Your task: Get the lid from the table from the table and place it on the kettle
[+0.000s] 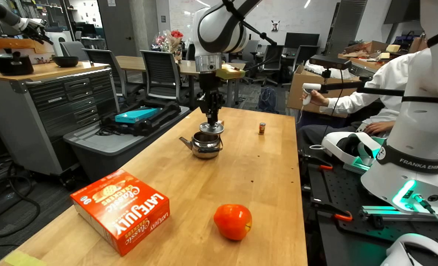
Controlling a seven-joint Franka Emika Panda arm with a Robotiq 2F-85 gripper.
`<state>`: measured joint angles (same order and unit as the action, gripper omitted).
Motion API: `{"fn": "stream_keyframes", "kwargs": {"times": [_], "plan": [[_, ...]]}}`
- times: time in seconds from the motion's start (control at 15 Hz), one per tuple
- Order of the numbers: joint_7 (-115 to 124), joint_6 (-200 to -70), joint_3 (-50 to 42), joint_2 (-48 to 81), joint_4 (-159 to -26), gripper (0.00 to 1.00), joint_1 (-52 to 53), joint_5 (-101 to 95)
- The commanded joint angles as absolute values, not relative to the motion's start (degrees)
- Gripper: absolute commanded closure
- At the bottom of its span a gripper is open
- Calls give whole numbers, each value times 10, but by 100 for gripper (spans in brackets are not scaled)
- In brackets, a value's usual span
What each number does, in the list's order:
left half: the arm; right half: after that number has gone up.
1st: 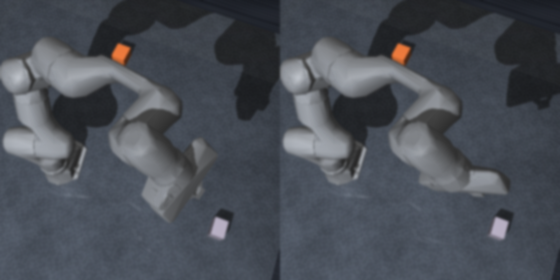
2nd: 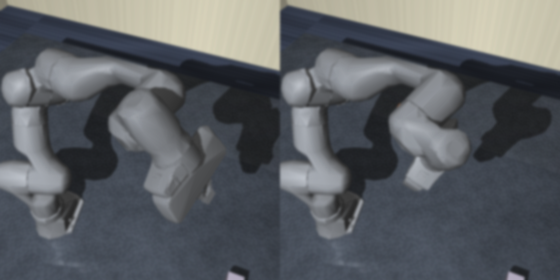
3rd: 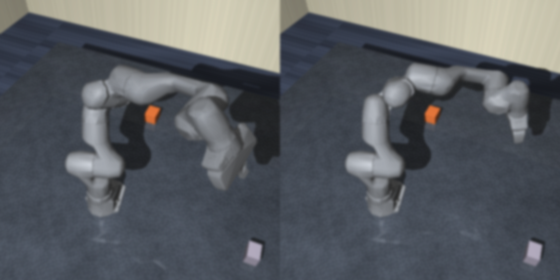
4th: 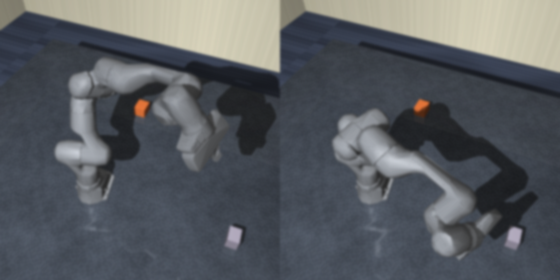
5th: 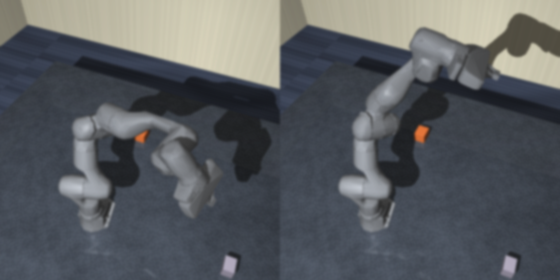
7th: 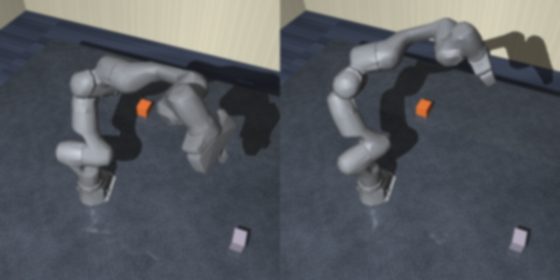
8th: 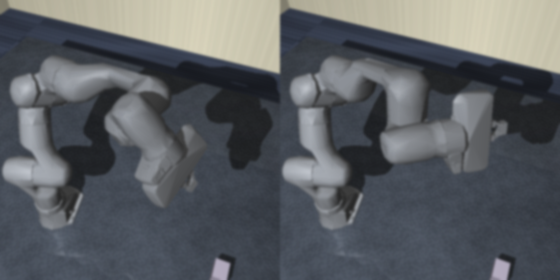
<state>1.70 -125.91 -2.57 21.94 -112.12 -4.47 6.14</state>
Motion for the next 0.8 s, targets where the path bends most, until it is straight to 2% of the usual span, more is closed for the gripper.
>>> {"fn": "stream_keyframes", "kwargs": {"times": [0.0, 0.73], "plan": [[22, -1252, -23, 241, -1089, 93, -47, 75], [37, -1252, -23, 278, -1047, 93, -48, 95]]}}
